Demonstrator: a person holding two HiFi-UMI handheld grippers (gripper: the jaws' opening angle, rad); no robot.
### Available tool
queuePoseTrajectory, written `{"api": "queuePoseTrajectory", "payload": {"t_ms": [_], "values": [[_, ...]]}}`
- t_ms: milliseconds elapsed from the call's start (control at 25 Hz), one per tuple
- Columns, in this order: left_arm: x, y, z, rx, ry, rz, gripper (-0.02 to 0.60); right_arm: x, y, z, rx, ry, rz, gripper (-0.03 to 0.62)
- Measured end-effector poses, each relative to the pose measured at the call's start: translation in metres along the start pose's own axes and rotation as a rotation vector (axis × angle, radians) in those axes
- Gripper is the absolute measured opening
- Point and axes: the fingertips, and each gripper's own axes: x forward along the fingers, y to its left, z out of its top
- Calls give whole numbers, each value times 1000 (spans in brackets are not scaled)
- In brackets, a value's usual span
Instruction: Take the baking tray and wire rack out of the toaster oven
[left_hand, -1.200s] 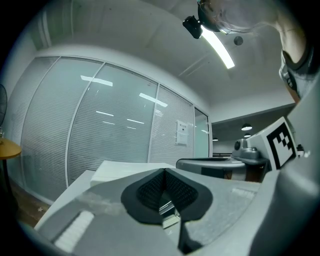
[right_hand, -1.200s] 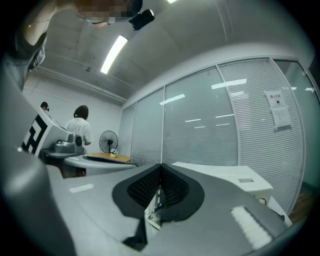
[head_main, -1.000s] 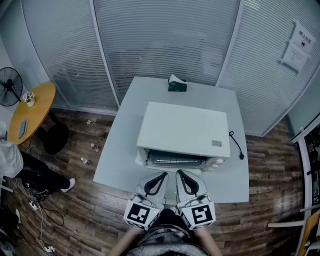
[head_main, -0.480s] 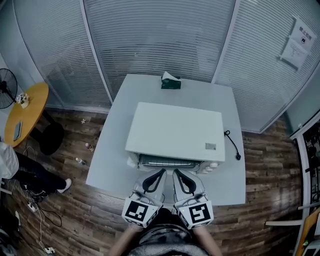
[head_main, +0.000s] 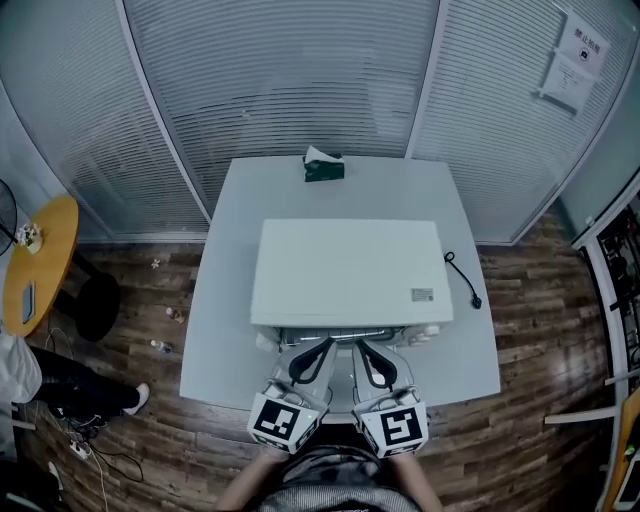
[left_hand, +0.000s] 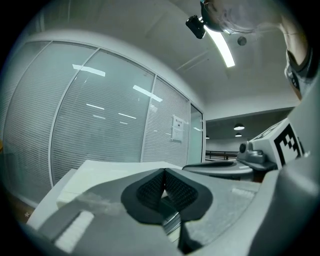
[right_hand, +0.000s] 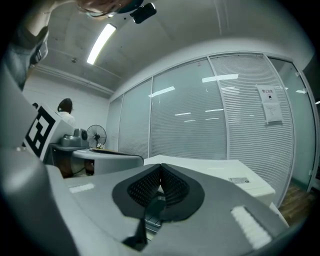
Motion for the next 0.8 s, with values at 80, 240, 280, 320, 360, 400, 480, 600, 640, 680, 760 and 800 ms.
{"api": "queuePoseTrajectory", "payload": {"t_ms": [80, 240, 280, 320, 360, 400, 480, 600, 640, 680, 760, 800], "values": [[2, 4, -4, 14, 12, -26, 3, 4, 0, -4, 2, 9, -17, 2], [4, 12, -21, 15, 40, -51, 3, 12, -3, -17, 14, 38, -47, 2], [4, 15, -26, 9, 48, -51, 3, 14, -3, -22, 22, 49, -49, 2], [4, 18, -31, 1, 57, -49, 3, 17, -2, -26, 26, 62, -50, 2], [3, 22, -36, -8, 64, -46, 5, 19, -1, -31, 26, 76, -53, 2], [2, 26, -41, -17, 71, -43, 3, 21, -1, -36, 25, 92, -56, 2], [1, 32, -53, -33, 88, -38, 3, 24, -1, -48, 30, 123, -64, 2], [0, 39, -70, -37, 123, -36, 5, 27, -3, -65, 46, 167, -75, 2], [-1, 42, -76, -40, 137, -35, 3, 28, -4, -70, 53, 181, -78, 2], [-2, 45, -82, -46, 151, -33, 3, 29, -4, -75, 60, 196, -81, 2], [-3, 51, -95, -63, 178, -29, 3, 31, -6, -86, 77, 225, -89, 2], [-4, 54, -102, -72, 191, -27, 5, 31, -7, -91, 86, 240, -94, 2]]}}
